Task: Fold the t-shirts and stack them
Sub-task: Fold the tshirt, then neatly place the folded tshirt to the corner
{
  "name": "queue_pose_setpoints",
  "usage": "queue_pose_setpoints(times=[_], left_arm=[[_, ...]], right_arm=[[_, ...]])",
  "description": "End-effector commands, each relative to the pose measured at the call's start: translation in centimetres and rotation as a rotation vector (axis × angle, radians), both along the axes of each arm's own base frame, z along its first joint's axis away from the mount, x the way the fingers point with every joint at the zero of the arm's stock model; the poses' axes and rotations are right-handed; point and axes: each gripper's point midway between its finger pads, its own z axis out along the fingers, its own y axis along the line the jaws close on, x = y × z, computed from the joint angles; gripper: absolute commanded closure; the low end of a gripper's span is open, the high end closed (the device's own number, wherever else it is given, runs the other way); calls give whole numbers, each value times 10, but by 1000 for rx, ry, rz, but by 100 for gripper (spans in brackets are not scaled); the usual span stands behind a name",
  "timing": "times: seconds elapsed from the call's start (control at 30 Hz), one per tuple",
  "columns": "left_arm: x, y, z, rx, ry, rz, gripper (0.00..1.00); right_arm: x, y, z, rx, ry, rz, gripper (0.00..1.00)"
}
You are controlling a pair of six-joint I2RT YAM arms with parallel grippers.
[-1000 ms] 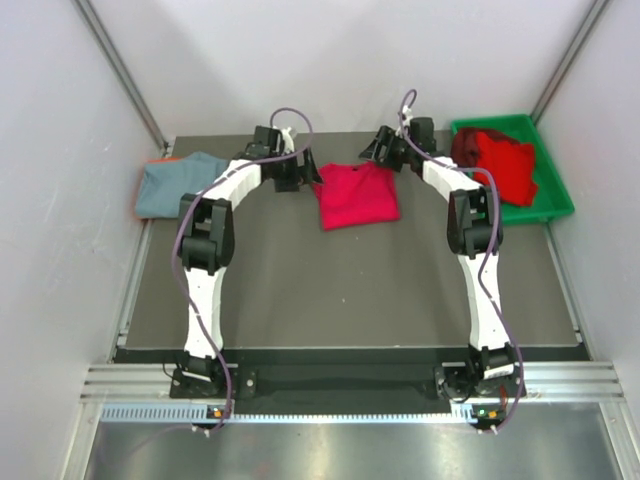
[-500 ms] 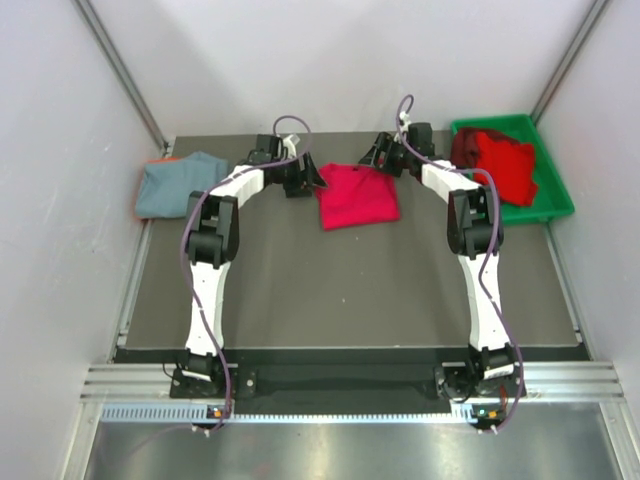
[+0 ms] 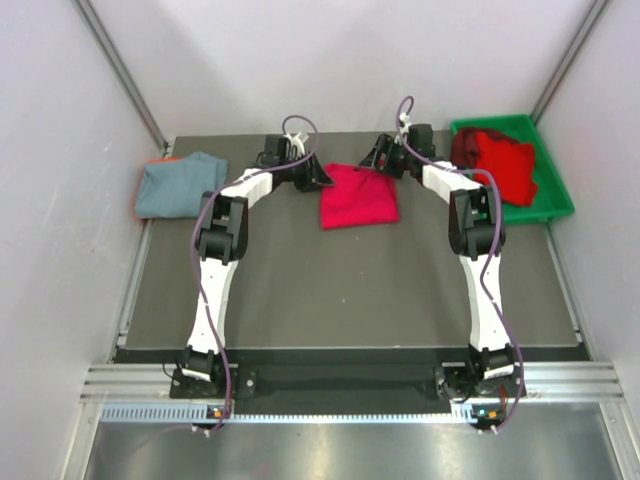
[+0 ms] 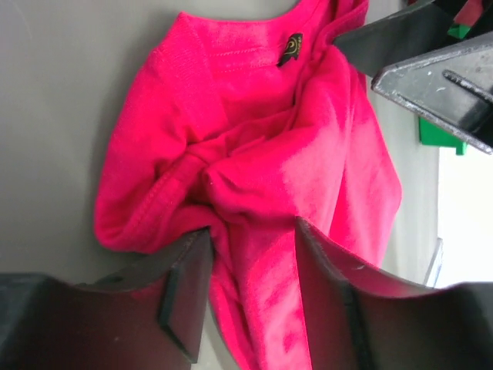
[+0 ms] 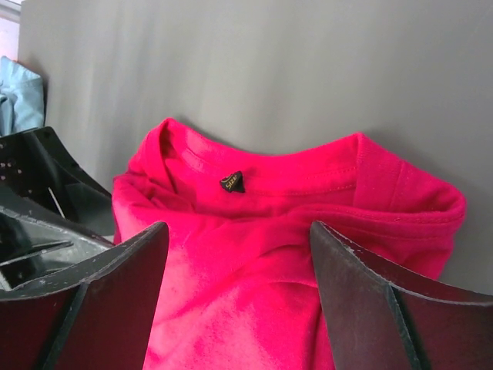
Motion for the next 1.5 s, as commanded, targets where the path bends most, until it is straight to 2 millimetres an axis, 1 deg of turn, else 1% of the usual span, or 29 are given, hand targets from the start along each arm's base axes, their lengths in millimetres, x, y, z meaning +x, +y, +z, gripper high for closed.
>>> queue_pose_setpoints(times=[0.0,0.07,0.13,0.17,0.2,0.23,0.27,0.4,0.43,0.5,0.53,0.57,0.6,0.63,0.7,0.73,0.77,0.8,0.83,0.87,0.9,0.93,0.97,1.0,1.1,1.17,1.33,1.4,1.47], left_arm=[[-16,5,-55,82,105,17,59],[-15,5,-56,89,97,20,66],[-13,3,-58,93,88,18,68],[-12,2,-54,90,77,13,72],[-11,2,-54,95,73,15,80],[-10,3,-52,102,59,15,97],[-9,5,-51,118,56,21,100],[-3,23,-31,180,15,44,100],[1,33,-15,205,-23,52,100],[2,46,4,228,-49,53,100],[7,61,24,245,-94,63,100],[9,69,35,252,-113,72,100],[6,77,41,263,-106,70,100],[9,94,60,273,-144,84,100],[6,112,72,289,-151,88,100],[-1,129,74,314,-130,87,100],[-1,138,79,316,-127,94,100],[-2,154,91,317,-138,117,100],[-8,162,89,325,-123,119,100],[-9,167,95,339,-134,118,100],[-9,184,93,367,-133,115,100],[-14,189,99,367,-114,106,100],[-15,195,100,373,-113,115,100],[-15,206,108,385,-132,136,100],[-22,222,113,431,-130,148,100],[-24,230,117,459,-129,164,100],[-27,245,148,521,-198,181,100],[-29,251,154,548,-205,187,100],[-30,256,161,567,-216,191,100]], right_arm=[[-7,14,34,-4,-50,31,25],[-8,17,36,1,-52,35,25],[-10,23,39,9,-55,43,25],[-10,22,39,8,-55,42,25],[-10,23,40,10,-55,43,25],[-10,23,41,8,-60,42,25],[-10,23,42,8,-60,44,25],[-10,20,53,6,-78,41,25],[-10,16,62,10,-91,40,25],[-10,10,72,12,-106,38,25],[-9,-1,84,12,-126,25,25],[-9,-6,89,8,-134,18,25],[-9,-12,94,5,-138,10,25],[-7,-24,103,-1,-156,-4,25],[-8,-37,107,-15,-160,-22,25],[-7,-48,111,-28,-169,-37,25],[-9,-52,111,-37,-167,-39,25],[-11,-57,113,-48,-171,-42,25],[-12,-62,108,-57,-163,-48,25],[-13,-64,108,-65,-163,-53,25],[-16,-65,111,-69,-169,-51,25],[-18,-65,109,-71,-162,-49,25],[-19,-65,110,-72,-163,-48,25],[-21,-66,113,-73,-165,-49,25],[-24,-64,117,-76,-174,-44,25],[-27,-63,117,-79,-172,-41,25],[-33,-65,120,-84,-176,-39,25],[-36,-66,122,-85,-180,-39,25],[-39,-66,118,-85,-171,-37,25]])
